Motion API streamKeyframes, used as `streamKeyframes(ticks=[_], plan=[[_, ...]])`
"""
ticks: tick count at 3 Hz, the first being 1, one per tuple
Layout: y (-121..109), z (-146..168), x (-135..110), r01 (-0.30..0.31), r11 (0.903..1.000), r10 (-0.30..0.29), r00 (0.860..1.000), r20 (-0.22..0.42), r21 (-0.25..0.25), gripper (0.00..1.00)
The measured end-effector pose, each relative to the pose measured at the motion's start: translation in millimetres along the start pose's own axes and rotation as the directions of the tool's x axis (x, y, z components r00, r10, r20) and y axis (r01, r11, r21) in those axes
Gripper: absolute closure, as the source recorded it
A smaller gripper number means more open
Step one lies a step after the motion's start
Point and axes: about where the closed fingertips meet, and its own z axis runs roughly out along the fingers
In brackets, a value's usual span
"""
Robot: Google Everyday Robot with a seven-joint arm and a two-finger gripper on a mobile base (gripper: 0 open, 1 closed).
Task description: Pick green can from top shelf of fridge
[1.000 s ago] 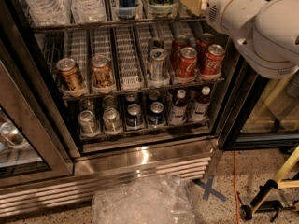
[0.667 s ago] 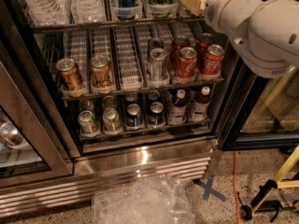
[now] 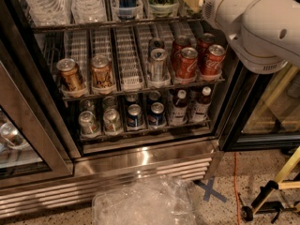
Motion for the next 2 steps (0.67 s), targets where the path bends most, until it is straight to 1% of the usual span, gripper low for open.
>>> streamKeyframes(ticks=[2], plan=[[-2.2, 17.5, 3.3, 0.003, 0.9998, -0.003, 1.000, -0.006, 0.018, 0.34]])
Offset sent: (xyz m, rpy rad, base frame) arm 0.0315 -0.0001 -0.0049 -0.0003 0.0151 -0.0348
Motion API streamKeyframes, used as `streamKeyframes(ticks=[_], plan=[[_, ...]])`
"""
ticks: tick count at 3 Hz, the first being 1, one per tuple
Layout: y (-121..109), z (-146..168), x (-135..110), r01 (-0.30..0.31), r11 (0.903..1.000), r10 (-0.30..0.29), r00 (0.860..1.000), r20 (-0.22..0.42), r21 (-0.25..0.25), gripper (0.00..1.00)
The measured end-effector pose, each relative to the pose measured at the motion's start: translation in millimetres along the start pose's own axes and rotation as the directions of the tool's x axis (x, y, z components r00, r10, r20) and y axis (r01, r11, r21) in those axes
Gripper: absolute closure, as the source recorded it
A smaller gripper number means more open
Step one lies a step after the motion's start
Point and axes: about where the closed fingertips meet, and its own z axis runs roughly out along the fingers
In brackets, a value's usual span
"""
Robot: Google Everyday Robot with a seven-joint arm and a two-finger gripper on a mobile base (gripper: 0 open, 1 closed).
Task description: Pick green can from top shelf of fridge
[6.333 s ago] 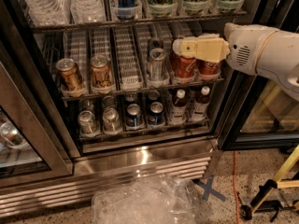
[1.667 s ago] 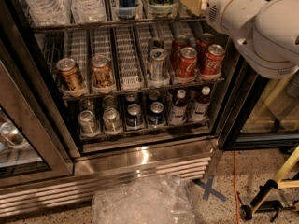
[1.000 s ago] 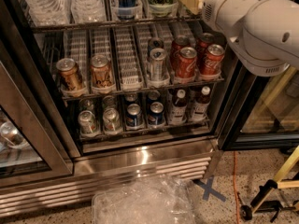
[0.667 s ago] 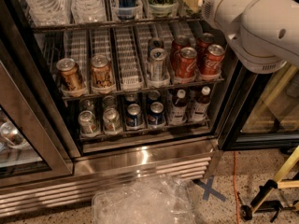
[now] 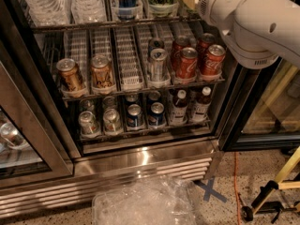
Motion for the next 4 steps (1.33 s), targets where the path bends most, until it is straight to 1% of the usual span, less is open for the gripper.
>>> streamKeyframes(ticks=[1, 2, 3, 4], plan=[[0, 1, 0, -0.002, 1.0000, 0.002, 1.000, 0.000, 0.000, 0.53], [0, 1, 0, -0.002, 1.0000, 0.002, 1.000, 0.000, 0.000, 0.76], [1, -2, -5, -0.001, 0.9999, 0.001, 1.000, 0.005, -0.011, 0.98], [0, -10, -28, -0.004, 0.9991, 0.005, 0.999, 0.038, -0.042, 1.00]])
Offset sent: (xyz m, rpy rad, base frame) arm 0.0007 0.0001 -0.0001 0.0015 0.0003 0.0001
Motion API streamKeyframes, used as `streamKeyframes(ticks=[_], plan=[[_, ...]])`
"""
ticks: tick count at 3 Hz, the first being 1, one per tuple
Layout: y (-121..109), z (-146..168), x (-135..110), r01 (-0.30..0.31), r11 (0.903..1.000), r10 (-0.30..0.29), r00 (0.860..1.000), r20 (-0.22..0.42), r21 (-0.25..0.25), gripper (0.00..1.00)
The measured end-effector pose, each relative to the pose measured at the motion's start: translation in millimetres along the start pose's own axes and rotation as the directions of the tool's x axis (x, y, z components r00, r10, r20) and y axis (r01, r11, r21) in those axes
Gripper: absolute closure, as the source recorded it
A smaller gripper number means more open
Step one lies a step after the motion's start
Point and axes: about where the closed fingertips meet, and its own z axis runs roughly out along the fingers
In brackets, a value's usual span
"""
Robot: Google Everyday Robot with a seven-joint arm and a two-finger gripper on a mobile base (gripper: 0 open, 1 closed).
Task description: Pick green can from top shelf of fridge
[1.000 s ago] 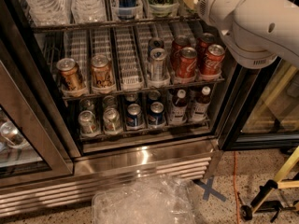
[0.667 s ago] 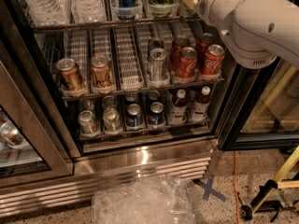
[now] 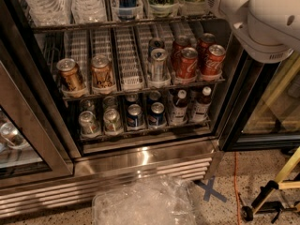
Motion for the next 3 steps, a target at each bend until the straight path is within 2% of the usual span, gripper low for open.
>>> streamKeyframes(ticks=[1, 2, 3], plan=[[9, -12, -24, -0.022, 0.9957, 0.024, 0.999, 0.021, -0.091, 1.00], [11, -29, -29, -0.078, 0.9781, 0.078, 0.997, -0.010, -0.193, 1.00], [9, -52, -21, -0.131, 0.9499, 0.112, 0.990, -0.085, -0.284, 1.00]])
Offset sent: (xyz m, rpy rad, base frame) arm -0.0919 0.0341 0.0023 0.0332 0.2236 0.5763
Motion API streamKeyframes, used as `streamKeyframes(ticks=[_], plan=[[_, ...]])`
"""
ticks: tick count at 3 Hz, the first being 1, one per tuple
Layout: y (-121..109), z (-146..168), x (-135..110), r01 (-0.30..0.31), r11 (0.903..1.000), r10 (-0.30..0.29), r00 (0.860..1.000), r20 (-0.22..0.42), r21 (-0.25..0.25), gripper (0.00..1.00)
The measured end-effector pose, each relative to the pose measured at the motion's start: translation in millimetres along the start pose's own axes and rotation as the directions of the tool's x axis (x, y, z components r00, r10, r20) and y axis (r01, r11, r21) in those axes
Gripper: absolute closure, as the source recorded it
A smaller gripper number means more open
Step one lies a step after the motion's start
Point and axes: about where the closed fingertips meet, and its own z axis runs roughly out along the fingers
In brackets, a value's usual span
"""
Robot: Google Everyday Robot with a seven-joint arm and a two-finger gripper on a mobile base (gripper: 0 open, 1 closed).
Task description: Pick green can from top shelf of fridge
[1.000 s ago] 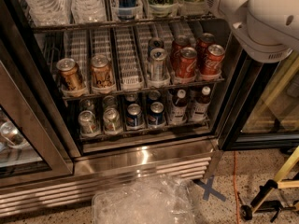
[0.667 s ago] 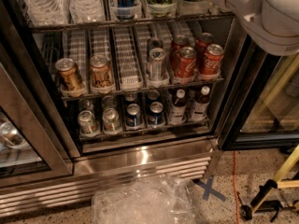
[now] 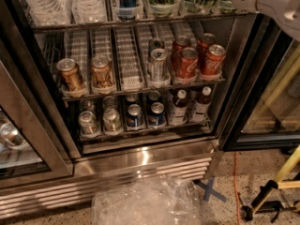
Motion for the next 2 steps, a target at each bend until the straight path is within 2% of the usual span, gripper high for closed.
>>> streamKeyframes(ticks=[1, 2], plan=[[-3, -27, 14, -0.087, 0.9920, 0.083, 0.995, -0.050, -0.091, 1.00], [20, -29, 20, -0.089, 0.9813, 0.076, 0.994, -0.084, -0.171, 1.00]])
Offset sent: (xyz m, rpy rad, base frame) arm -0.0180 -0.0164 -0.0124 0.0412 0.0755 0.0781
